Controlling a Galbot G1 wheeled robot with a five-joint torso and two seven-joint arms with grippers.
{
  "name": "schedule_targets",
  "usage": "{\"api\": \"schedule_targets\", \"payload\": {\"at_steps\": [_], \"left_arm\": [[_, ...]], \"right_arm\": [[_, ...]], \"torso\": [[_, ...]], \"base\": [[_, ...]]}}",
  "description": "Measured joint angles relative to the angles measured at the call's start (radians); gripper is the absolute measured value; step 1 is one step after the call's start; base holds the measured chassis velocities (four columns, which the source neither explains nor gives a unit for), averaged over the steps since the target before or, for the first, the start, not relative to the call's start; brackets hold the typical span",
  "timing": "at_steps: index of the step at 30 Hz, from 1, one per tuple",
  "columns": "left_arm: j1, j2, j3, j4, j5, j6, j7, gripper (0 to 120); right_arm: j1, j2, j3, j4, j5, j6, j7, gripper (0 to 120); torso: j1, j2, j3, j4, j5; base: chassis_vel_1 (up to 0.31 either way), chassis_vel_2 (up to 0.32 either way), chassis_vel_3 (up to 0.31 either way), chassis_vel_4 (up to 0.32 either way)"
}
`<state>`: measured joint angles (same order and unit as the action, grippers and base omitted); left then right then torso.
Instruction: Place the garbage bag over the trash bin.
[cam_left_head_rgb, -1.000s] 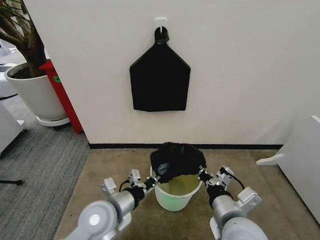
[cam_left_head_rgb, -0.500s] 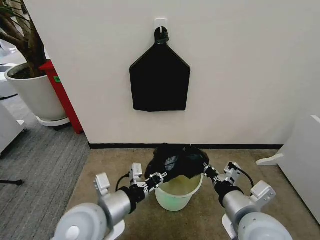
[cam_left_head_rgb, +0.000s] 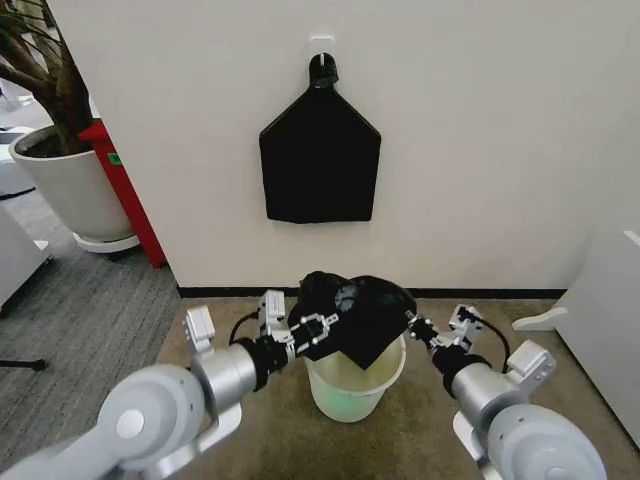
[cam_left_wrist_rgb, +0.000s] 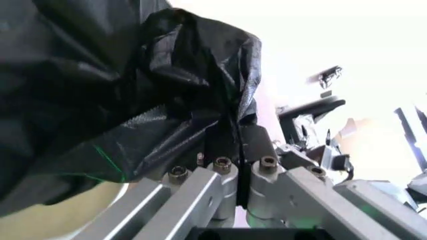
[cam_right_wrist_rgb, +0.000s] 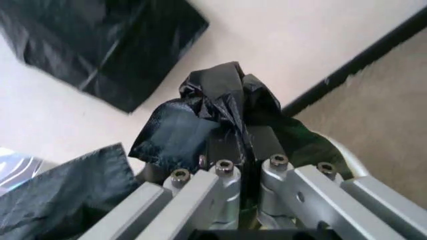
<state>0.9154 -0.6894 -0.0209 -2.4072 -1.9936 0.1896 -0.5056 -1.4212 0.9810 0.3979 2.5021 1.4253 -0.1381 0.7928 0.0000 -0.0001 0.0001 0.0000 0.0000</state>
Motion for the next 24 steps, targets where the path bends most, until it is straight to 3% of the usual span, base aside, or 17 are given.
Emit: {"api": "schedule_targets", "payload": {"at_steps": [5,12,19,24], "left_arm": [[-0.078,-0.027,0.053,0.053,-0.014,0.001,-0.001,0],[-0.066,-0.059,0.096,0.118,0.023,0.002,0.000,0],[0.046,-0.075,0.086,0.150,0.110,0.002,0.011,0],[0.192,-0.065,0.034,0.108,0.163,-0.004,0.013,0]], "right_arm": [[-0.006,-0.005,0.040,0.000,0.008,-0.008,0.005,0],[-0.034,0.039,0.005,-0.001,-0.035,-0.016,-0.011,0],[-0.058,0.076,-0.035,-0.001,-0.091,-0.019,-0.045,0],[-0.091,0.113,-0.077,-0.002,-0.103,-0.029,-0.045,0]], "torso": [[0.000,0.000,0.000,-0.0002,0.0001],[0.000,0.000,0.000,0.0000,0.0002],[0.000,0.000,0.000,-0.0001,0.0000],[0.000,0.000,0.000,0.0001,-0.0001]], "base": [[0.000,0.000,0.000,0.000],[0.000,0.000,0.000,0.000],[0.000,0.000,0.000,0.000],[0.000,0.000,0.000,0.000]]}}
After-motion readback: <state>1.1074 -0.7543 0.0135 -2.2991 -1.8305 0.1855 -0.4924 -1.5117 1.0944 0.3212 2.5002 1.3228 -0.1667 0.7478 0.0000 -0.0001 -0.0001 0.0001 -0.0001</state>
